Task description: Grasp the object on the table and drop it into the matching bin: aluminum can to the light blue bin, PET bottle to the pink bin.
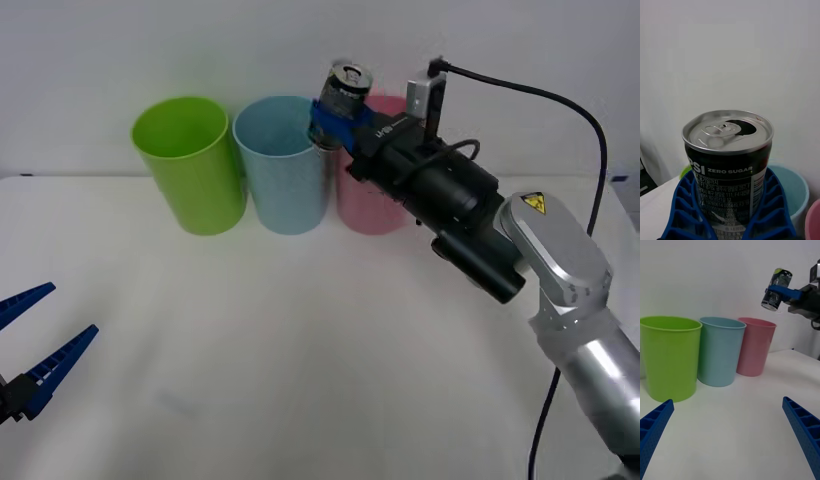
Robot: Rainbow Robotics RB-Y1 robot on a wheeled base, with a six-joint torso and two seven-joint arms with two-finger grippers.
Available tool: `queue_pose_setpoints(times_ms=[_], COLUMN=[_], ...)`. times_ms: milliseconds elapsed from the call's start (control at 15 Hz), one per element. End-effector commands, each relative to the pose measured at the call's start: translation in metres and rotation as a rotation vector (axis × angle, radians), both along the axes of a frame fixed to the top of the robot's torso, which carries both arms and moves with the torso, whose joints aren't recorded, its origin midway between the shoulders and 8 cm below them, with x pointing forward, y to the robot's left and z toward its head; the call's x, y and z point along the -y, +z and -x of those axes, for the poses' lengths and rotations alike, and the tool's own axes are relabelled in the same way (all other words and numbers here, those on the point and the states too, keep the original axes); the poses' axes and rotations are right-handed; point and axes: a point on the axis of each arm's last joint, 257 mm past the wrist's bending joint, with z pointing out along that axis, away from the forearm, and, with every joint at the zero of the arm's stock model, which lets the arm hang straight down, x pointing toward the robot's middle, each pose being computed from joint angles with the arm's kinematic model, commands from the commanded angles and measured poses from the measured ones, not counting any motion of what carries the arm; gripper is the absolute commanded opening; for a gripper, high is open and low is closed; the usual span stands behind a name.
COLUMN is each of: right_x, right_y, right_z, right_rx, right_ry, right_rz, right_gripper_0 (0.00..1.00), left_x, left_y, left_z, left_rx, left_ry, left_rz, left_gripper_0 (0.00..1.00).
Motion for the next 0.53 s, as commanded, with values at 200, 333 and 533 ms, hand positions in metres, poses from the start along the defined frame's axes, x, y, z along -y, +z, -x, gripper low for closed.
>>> queue_pose_setpoints(times_ms=[200,333,533], right_x=[-0.032,-0.047,-0.065], right_y=[0.009,0.008,0.009], right_z=[-0.05,-0.064,-0.08], right_rx=[-0.02,-0.047,-0.071], right_ry=[-0.062,-0.084,-0.122], right_rz=[0.011,0.006,0.008], right_gripper_0=[0.0,0.0,0.0], left_x=[0.0,0.0,0.0], left_y=[0.0,0.0,0.0], left_z=[0.0,0.0,0.0], left_rx=[0.0,0.0,0.0], left_ry=[0.0,0.0,0.0], left_rz=[0.0,0.0,0.0], left_gripper_0=[1.0,1.0,1.0])
